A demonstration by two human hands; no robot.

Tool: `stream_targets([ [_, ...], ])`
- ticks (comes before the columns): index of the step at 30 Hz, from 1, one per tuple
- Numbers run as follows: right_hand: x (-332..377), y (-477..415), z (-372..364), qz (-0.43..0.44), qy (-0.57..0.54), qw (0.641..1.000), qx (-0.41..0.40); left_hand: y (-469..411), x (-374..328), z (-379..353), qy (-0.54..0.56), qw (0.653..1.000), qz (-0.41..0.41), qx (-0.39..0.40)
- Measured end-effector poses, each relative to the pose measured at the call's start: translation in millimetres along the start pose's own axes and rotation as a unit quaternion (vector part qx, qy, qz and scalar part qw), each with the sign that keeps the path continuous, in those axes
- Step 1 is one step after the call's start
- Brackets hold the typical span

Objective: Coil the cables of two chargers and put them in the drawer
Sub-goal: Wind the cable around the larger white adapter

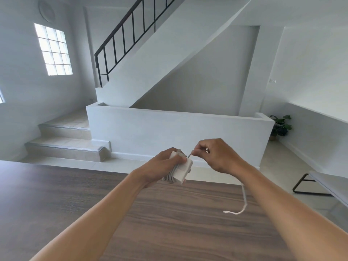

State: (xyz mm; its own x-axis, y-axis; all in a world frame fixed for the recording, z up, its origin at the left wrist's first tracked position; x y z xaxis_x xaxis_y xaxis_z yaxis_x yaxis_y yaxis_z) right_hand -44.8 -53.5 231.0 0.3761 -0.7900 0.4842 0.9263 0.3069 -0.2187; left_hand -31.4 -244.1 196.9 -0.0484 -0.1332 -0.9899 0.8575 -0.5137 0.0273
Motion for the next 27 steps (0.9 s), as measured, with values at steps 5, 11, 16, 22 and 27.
stream_targets([
  [5, 13.9, 2.9, 5.3, 0.013, -0.007, 1.000, -0.015, 1.0, -0.9, -1.8, -0.065, 0.996, -0.021, -0.054],
  [11, 28.6, 16.3, 0.9, 0.023, -0.006, 0.999, -0.038, -7.2, -3.5, -5.8, -0.064, 0.991, -0.029, -0.114],
  [16, 37.6, 33.4, -15.3, 0.070, 0.031, 0.990, -0.119, -8.6, -10.1, -11.6, -0.017, 0.993, -0.059, -0.105],
  [22, 38.5, 51.1, -33.8, 0.073, 0.058, 0.980, -0.175, -12.1, -20.1, -23.8, 0.087, 0.988, -0.079, -0.096],
  [27, 35.3, 66.9, -45.4, 0.080, 0.110, 0.965, -0.224, -9.9, -28.9, -31.3, 0.095, 0.988, -0.073, -0.095],
])
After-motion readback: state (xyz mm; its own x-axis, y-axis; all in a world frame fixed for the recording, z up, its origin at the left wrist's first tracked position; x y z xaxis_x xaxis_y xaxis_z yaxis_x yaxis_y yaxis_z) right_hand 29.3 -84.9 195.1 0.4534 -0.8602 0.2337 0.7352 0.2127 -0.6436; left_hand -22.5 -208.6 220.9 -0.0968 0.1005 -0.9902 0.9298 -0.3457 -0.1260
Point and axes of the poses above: each hand's wrist, its own y-axis away from the middle knuckle, its own z-axis out of the back of the hand, x = y × z, the point moved 2 cm from there along -y, towards the middle knuckle, and after that the axes turned 6 degrees about x, right-handed, at the moved point
